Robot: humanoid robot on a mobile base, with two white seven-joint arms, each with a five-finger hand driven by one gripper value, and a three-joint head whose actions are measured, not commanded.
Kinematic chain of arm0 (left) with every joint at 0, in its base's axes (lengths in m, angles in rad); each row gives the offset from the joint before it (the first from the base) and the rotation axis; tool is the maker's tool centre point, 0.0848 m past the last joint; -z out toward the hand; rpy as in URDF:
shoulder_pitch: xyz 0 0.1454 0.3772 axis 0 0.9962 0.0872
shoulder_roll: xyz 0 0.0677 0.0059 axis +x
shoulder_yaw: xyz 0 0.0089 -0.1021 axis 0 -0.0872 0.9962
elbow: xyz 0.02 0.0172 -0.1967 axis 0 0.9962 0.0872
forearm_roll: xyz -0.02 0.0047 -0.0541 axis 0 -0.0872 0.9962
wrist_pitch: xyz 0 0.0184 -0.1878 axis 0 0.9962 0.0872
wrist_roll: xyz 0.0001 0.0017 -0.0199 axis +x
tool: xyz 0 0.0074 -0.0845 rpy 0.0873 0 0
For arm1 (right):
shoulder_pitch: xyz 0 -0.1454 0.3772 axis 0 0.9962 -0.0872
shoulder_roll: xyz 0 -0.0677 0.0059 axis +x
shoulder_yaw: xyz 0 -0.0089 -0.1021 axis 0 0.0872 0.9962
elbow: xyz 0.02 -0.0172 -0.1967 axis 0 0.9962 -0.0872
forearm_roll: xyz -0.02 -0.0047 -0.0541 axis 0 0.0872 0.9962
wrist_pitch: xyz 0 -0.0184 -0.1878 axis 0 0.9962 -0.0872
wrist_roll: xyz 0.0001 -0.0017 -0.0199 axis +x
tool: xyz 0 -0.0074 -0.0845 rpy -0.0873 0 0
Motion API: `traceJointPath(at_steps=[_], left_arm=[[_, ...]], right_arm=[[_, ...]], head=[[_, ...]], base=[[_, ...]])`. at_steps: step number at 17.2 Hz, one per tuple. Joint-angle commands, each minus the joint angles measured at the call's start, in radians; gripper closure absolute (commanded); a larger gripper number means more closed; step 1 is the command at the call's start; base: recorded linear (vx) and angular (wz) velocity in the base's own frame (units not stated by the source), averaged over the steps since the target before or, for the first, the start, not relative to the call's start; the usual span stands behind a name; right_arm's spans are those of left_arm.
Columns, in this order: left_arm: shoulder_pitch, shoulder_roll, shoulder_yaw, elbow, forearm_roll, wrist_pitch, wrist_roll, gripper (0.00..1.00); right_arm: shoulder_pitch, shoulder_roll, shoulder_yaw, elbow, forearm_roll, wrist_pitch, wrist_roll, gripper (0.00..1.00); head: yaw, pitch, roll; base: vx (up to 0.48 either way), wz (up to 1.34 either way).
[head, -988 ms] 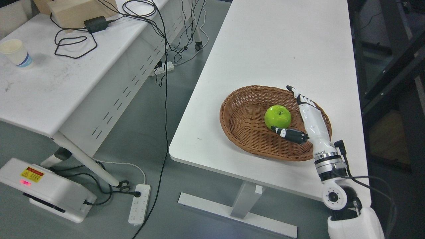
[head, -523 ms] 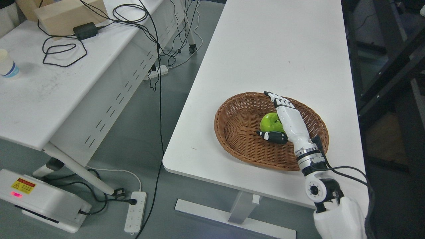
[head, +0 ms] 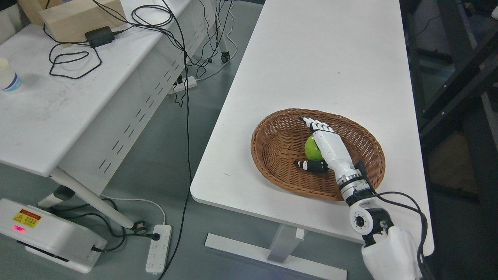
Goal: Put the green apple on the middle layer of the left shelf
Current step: 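Close the right hand fingers around the green apple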
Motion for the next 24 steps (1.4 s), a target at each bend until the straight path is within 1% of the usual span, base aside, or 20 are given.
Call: traceJointPath(at_steps=[1, 3, 4, 6, 7, 9, 10, 11, 12, 13, 16, 17, 18, 21, 24], left_arm=[[0.009, 0.017, 0.000, 0.000, 0.000, 0.001, 0.000, 0.00], [0.009, 0.017, 0.000, 0.000, 0.000, 0.001, -0.001, 0.00], [0.009, 0.017, 0.000, 0.000, 0.000, 0.001, 0.000, 0.00], [0.009, 0.017, 0.000, 0.000, 0.000, 0.001, 0.000, 0.00], [0.009, 0.017, 0.000, 0.000, 0.000, 0.000, 0.000, 0.00], [0.009, 0.017, 0.000, 0.000, 0.000, 0.001, -0.001, 0.00], [0.009, 0.017, 0.000, 0.000, 0.000, 0.001, 0.000, 0.00], [0.009, 0.017, 0.000, 0.000, 0.000, 0.001, 0.000, 0.00], [0.009, 0.017, 0.000, 0.000, 0.000, 0.000, -0.001, 0.00], [0.009, 0.017, 0.000, 0.000, 0.000, 0.000, 0.000, 0.00], [0.009, 0.017, 0.000, 0.000, 0.000, 0.001, -0.001, 0.00], [0.009, 0.017, 0.000, 0.000, 0.000, 0.001, 0.000, 0.00], [0.009, 0.017, 0.000, 0.000, 0.000, 0.001, 0.000, 0.00], [0.009, 0.017, 0.000, 0.000, 0.000, 0.000, 0.000, 0.00], [0.009, 0.017, 0.000, 0.000, 0.000, 0.001, 0.000, 0.00]], right_arm=[[-0.004, -0.025, -0.018, 0.048, -0.007, 0.000, 0.001, 0.03], [-0.004, -0.025, -0.038, 0.045, -0.009, 0.000, -0.002, 0.05], [-0.004, -0.027, -0.046, 0.044, -0.009, 0.000, -0.002, 0.09], [-0.004, -0.030, -0.061, 0.043, -0.010, -0.001, -0.002, 0.23], [-0.003, -0.034, -0.064, 0.038, -0.009, -0.003, -0.002, 0.33], [0.003, -0.041, -0.072, 0.028, -0.010, -0.018, -0.002, 0.59], [0.003, -0.041, -0.086, 0.025, -0.010, -0.035, -0.002, 0.74], [0.005, -0.042, -0.095, 0.023, -0.010, -0.043, -0.002, 0.83], [0.008, -0.045, -0.104, 0.018, -0.012, -0.058, -0.003, 0.94], [0.012, -0.057, -0.124, 0.006, -0.024, -0.087, -0.005, 0.97], [0.043, -0.076, -0.155, -0.043, -0.128, -0.106, -0.006, 0.98], [0.052, -0.080, -0.190, -0.064, -0.175, -0.104, -0.006, 1.00], [0.067, -0.079, -0.233, -0.087, -0.240, -0.101, -0.003, 1.00], [0.120, -0.083, -0.305, -0.170, -0.435, -0.077, 0.009, 1.00], [0.153, -0.085, -0.357, -0.186, -0.547, -0.074, 0.084, 1.00]], head=[[0.0000, 0.000, 0.000], [0.0000, 0.000, 0.000], [0.0000, 0.000, 0.000], [0.0000, 0.000, 0.000], [0.0000, 0.000, 0.000], [0.0000, 0.000, 0.000], [0.0000, 0.000, 0.000], [0.0000, 0.000, 0.000], [0.0000, 0.000, 0.000], [0.0000, 0.000, 0.000], [0.0000, 0.000, 0.000], [0.0000, 0.000, 0.000], [0.0000, 0.000, 0.000], [0.0000, 0.000, 0.000], [0.0000, 0.000, 0.000]], base=[[0.000, 0.00], [0.000, 0.00], [0.000, 0.00], [0.000, 0.00], [0.000, 0.00], [0.000, 0.00], [0.000, 0.00], [0.000, 0.00], [0.000, 0.00], [0.000, 0.00], [0.000, 0.00], [0.000, 0.00], [0.000, 0.00], [0.000, 0.00], [0.000, 0.00]])
